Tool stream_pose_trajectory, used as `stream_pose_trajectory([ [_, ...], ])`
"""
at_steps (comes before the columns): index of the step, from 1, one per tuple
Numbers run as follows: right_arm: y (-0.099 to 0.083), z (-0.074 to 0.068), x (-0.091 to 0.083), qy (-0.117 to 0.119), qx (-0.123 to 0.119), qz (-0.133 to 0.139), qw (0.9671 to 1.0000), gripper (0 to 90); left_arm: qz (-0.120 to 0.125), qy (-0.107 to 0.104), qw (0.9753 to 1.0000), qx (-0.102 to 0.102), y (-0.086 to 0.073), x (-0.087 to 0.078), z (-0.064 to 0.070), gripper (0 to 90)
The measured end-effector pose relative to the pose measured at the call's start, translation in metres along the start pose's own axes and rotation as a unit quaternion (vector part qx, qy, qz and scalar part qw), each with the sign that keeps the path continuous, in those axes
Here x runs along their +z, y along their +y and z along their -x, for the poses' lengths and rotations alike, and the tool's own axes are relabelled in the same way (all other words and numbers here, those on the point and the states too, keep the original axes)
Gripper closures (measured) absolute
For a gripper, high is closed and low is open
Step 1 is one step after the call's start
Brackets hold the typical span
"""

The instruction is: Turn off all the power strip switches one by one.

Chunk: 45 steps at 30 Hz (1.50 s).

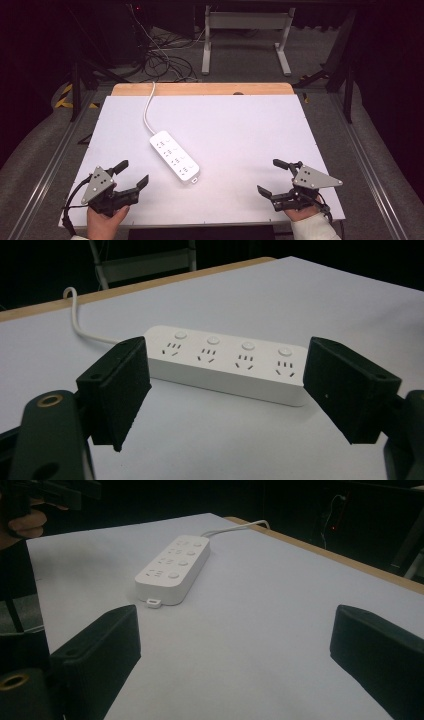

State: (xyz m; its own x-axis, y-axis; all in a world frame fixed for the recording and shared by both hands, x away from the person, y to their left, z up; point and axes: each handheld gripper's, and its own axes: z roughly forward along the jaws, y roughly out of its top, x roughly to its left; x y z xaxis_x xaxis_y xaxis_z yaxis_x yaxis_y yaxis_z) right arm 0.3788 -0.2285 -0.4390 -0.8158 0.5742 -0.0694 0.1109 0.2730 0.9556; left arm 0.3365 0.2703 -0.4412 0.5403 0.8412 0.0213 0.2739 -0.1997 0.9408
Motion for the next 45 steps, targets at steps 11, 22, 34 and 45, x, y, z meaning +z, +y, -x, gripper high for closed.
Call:
stream_pose_trajectory([
  [11, 0.001, -0.002, -0.001, 0.004, -0.005, 0.001, 1.0, 11.3, 0.0, -0.004, 0.9998, 0.022, 0.003, -0.003, 0.004, 24.3],
  [22, 0.002, -0.005, 0.001, 0.011, -0.008, -0.001, 0.9999, 12.5, 0.005, -0.013, 0.9996, 0.027, 0.011, -0.009, 0.004, 38.6],
  [34, 0.001, -0.005, 0.003, 0.014, -0.011, -0.003, 0.9998, 12.8, -0.023, -0.035, 0.9986, 0.033, 0.028, 0.006, 0.002, 46.0],
  [45, 0.0, -0.004, 0.003, 0.015, -0.012, -0.007, 0.9998, 12.8, -0.028, -0.049, 0.9976, 0.039, 0.049, 0.036, 0.007, 44.4],
])
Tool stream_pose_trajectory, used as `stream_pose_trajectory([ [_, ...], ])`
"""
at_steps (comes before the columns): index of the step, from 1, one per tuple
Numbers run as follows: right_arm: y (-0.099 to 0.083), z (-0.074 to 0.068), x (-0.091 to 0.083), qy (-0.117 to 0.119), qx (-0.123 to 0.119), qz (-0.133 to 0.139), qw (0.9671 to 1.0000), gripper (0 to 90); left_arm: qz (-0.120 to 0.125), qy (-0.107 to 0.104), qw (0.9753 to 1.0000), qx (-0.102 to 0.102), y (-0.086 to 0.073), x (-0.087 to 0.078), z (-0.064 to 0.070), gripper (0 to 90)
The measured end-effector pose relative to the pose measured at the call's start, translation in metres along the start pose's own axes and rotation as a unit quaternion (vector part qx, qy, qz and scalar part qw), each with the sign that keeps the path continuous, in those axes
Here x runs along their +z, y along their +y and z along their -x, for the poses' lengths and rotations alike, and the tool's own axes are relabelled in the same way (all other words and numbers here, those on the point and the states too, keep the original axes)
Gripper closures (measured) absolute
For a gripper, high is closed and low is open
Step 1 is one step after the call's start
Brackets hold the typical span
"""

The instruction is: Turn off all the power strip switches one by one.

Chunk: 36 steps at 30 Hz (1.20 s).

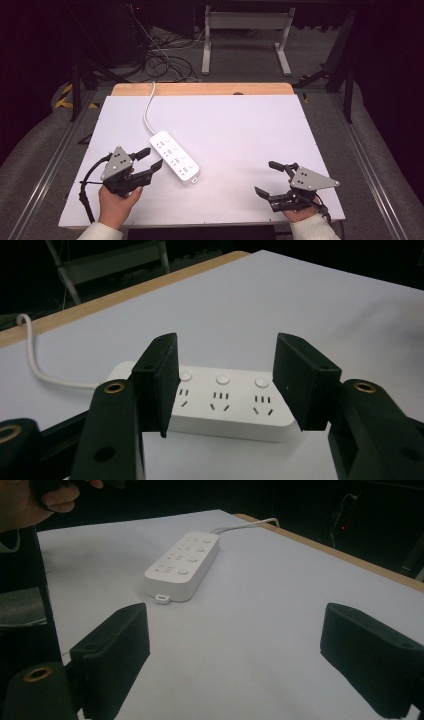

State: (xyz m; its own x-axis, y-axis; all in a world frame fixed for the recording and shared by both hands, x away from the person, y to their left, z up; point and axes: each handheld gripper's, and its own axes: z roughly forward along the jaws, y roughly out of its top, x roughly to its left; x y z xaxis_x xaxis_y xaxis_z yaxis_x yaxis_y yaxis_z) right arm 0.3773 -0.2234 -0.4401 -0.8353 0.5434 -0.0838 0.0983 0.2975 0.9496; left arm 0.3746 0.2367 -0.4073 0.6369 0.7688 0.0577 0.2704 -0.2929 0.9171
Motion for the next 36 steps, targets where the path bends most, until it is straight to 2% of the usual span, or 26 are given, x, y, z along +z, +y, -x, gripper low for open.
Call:
stream_pose_trajectory([
  [1, 0.0, 0.0, 0.0, 0.0, 0.002, 0.0, 1.0, 12.8, -0.006, 0.001, 1.0, 0.005, 0.004, 0.006, 0.002, 44.2],
  [8, 0.0, 0.0, 0.0, 0.001, 0.003, -0.001, 1.0, 12.8, -0.015, -0.01, 0.9998, 0.001, 0.009, 0.025, -0.001, 45.6],
  [11, -0.001, 0.0, 0.002, 0.002, 0.002, -0.004, 1.0, 12.8, -0.019, -0.009, 0.9997, 0.011, 0.013, 0.038, -0.002, 46.4],
  [12, -0.001, 0.0, 0.002, 0.002, 0.002, -0.004, 1.0, 12.8, -0.019, -0.015, 0.9997, 0.005, 0.015, 0.042, -0.001, 46.6],
  [18, -0.002, 0.001, 0.001, 0.002, 0.004, -0.005, 1.0, 12.8, -0.026, -0.024, 0.9993, 0.012, 0.021, 0.053, 0.003, 46.9],
  [21, -0.002, 0.002, 0.001, 0.003, 0.005, -0.005, 1.0, 12.8, -0.04, -0.022, 0.9989, -0.005, 0.021, 0.055, 0.002, 56.7],
  [22, -0.002, 0.002, 0.001, 0.003, 0.005, -0.005, 1.0, 12.9, -0.047, -0.036, 0.9981, -0.015, 0.021, 0.056, -0.001, 59.7],
  [23, -0.002, 0.002, 0.001, 0.002, 0.004, -0.005, 1.0, 13.0, -0.047, -0.036, 0.9981, -0.015, 0.021, 0.056, -0.001, 63.1],
  [25, -0.002, 0.001, 0.001, 0.003, 0.003, -0.006, 1.0, 13.1, -0.066, -0.058, 0.9959, -0.019, 0.022, 0.058, -0.003, 70.5],
  [26, -0.002, 0.001, 0.001, 0.003, 0.002, -0.007, 1.0, 13.1, -0.066, -0.058, 0.9959, -0.019, 0.022, 0.058, -0.003, 75.9],
  [27, -0.002, 0.001, 0.001, 0.003, 0.002, -0.007, 1.0, 13.1, -0.075, -0.056, 0.9955, -0.018, 0.023, 0.059, -0.003, 75.9],
  [28, -0.002, 0.001, 0.002, 0.002, 0.002, -0.008, 1.0, 13.2, -0.084, -0.06, 0.9945, -0.02, 0.024, 0.06, -0.003, 89.6],
  [29, -0.002, 0.001, 0.002, 0.003, 0.002, -0.008, 1.0, 13.2, -0.094, -0.056, 0.9939, -0.013, 0.025, 0.062, -0.003, 90.0],
  [32, -0.002, 0.001, 0.003, 0.004, 0.002, -0.008, 1.0, 13.2, -0.12, -0.067, 0.9904, -0.01, 0.027, 0.067, -0.003, 90.0],
  [36, -0.002, 0.001, 0.003, 0.004, 0.001, -0.009, 1.0, 13.3, -0.146, -0.083, 0.9854, -0.025, 0.031, 0.075, -0.004, 90.0],
])
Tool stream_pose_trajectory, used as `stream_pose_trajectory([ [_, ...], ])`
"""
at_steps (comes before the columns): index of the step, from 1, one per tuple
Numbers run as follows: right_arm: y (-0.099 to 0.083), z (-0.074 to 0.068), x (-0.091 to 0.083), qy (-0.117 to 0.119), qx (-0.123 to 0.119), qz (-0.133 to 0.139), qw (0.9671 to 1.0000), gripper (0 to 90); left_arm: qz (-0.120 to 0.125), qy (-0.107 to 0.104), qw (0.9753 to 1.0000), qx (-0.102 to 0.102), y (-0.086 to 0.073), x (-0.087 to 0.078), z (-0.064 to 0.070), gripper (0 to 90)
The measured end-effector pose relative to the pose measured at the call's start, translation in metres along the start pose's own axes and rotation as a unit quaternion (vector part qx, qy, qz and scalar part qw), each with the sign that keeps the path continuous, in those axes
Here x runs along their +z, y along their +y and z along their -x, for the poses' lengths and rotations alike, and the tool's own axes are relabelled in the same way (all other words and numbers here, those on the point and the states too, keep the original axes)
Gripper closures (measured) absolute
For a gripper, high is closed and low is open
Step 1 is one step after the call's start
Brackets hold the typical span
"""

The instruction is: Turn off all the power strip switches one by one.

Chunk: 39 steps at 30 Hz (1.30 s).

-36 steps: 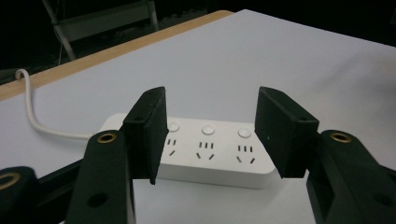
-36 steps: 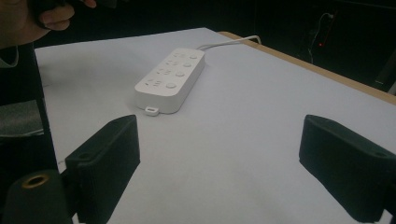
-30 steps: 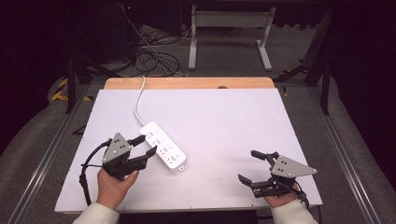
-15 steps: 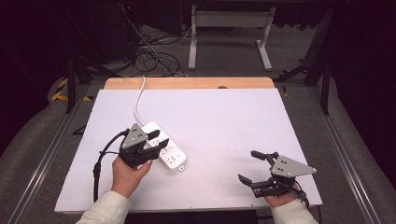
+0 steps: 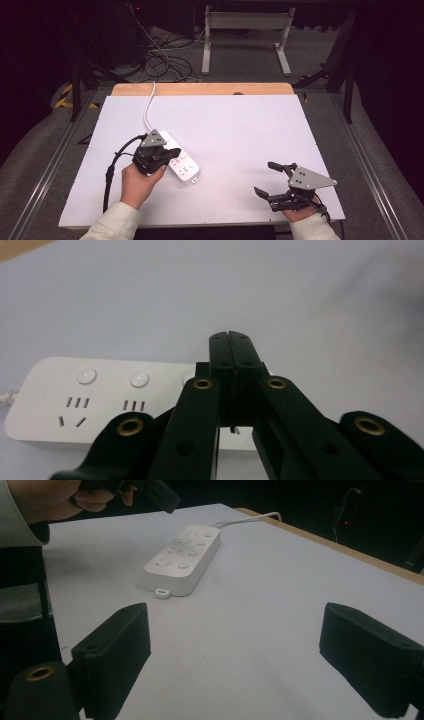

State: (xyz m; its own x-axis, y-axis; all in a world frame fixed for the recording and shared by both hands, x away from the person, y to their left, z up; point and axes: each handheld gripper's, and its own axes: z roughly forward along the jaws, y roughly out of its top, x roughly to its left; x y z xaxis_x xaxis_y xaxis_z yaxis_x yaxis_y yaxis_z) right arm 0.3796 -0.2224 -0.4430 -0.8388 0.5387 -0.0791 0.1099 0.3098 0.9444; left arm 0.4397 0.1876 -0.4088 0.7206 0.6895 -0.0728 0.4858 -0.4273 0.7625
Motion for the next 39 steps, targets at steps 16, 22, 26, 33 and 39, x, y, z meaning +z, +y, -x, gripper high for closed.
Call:
stream_pose_trajectory([
  [16, -0.001, 0.001, 0.0, 0.004, 0.003, -0.003, 1.0, 13.4, -0.11, -0.055, 0.9918, -0.033, 0.004, 0.046, -0.009, 90.0],
  [22, -0.001, 0.001, 0.0, 0.005, 0.003, -0.002, 1.0, 13.4, -0.115, -0.058, 0.9915, -0.021, 0.004, 0.054, -0.004, 90.0],
  [26, -0.001, 0.001, 0.001, 0.009, 0.003, -0.003, 1.0, 13.4, -0.118, -0.063, 0.991, -0.011, 0.004, 0.057, -0.002, 90.0],
  [33, -0.001, 0.001, 0.001, 0.009, 0.002, -0.003, 0.9999, 13.4, -0.117, -0.062, 0.9911, -0.013, 0.002, 0.062, -0.002, 90.0],
  [39, 0.0, 0.0, 0.0, 0.01, 0.003, -0.003, 0.9999, 13.5, -0.112, -0.051, 0.9924, -0.005, -0.001, 0.063, -0.001, 90.0],
])
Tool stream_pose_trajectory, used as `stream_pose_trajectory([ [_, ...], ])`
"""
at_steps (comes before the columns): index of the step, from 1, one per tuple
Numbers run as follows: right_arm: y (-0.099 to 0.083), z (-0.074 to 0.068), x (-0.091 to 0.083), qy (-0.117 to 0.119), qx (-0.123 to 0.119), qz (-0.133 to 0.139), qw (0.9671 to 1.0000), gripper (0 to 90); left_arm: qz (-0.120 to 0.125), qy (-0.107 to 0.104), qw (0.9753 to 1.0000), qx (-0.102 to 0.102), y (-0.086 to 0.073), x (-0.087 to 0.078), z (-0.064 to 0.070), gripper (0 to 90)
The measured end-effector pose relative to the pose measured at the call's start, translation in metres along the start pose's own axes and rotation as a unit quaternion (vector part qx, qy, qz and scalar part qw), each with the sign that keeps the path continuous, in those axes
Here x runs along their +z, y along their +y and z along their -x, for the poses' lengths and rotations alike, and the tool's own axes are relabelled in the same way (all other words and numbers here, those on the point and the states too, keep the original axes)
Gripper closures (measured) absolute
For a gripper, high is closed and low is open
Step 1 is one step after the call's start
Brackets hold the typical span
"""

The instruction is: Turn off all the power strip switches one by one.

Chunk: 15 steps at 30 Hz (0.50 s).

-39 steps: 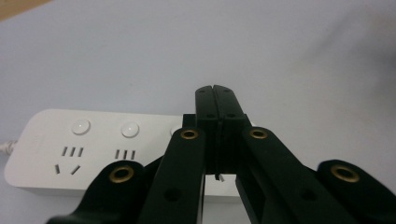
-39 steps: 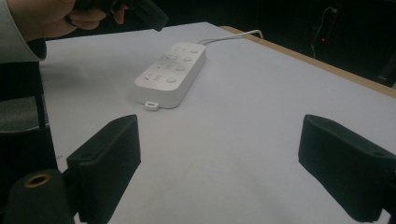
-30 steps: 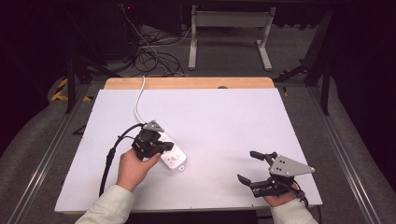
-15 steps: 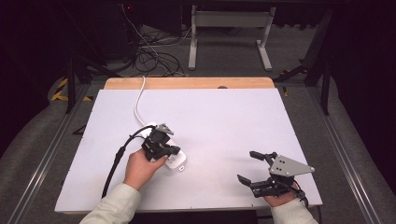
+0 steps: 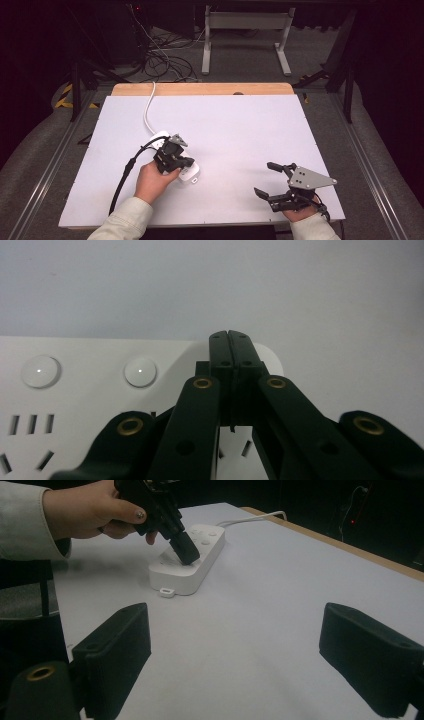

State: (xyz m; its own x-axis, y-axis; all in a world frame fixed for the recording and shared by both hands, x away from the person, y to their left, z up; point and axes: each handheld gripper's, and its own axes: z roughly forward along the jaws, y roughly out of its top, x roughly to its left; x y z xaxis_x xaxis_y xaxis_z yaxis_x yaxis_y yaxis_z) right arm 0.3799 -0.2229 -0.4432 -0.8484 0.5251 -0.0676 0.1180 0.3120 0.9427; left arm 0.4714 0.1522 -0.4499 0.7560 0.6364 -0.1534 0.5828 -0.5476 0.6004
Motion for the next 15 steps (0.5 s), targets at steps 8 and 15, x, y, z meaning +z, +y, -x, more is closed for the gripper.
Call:
stream_pose_trajectory([
  [8, 0.0001, 0.0, 0.0, 0.001, -0.002, 0.001, 1.0, 13.5, 0.006, 0.014, 0.9999, 0.003, -0.0025, 0.0, 0.0022, 90.0],
  [15, 0.0003, -0.0007, 0.0005, 0.005, -0.002, 0.003, 1.0, 13.5, 0.015, 0.02, 0.9997, 0.006, -0.0039, 0.0012, 0.0044, 90.0],
])
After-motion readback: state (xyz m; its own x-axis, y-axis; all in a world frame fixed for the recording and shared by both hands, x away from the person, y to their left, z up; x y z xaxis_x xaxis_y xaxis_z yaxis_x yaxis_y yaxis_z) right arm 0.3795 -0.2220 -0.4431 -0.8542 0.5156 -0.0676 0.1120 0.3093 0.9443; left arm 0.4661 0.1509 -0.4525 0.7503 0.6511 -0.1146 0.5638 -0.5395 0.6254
